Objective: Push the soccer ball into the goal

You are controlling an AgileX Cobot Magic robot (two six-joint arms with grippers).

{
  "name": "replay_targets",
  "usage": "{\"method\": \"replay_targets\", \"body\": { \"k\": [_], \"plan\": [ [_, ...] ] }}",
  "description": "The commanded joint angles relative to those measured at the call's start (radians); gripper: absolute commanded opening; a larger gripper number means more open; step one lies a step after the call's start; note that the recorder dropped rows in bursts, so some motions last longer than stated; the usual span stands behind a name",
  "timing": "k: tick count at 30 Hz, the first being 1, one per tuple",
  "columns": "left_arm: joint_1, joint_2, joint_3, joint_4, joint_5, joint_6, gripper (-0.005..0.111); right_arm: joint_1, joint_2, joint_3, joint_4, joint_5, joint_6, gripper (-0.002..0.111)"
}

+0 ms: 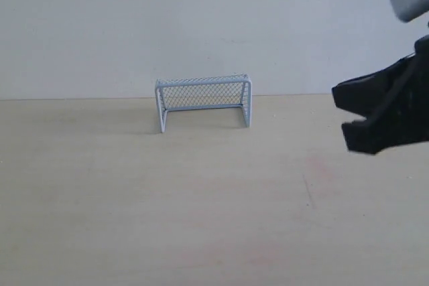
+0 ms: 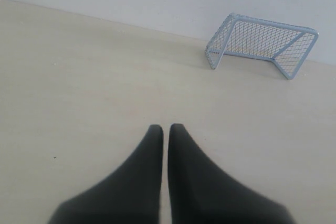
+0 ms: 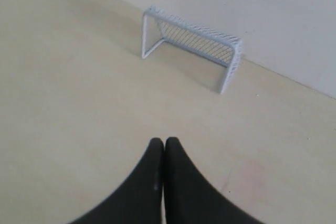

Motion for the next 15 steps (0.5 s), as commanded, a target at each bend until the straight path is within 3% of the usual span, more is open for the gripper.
{"method": "replay_targets", "body": {
  "k": [1,7,15],
  "plan": [
    [0.004,-0.003,0.003,0.004,-0.003,0.005,0.004,-0.181,-0.053,0.03,0.227,-0.089,0.001,0.0],
    [0.004,-0.003,0.003,0.004,-0.003,0.005,0.004,-0.389,-0.163,0.133,0.415,-0.177,0.001,0.0],
    [0.004,-0.003,0.003,0.004,-0.003,0.005,0.004,-0.413,-0.253,0.189,0.413,-0.217,-0.044,0.0]
  ]
}}
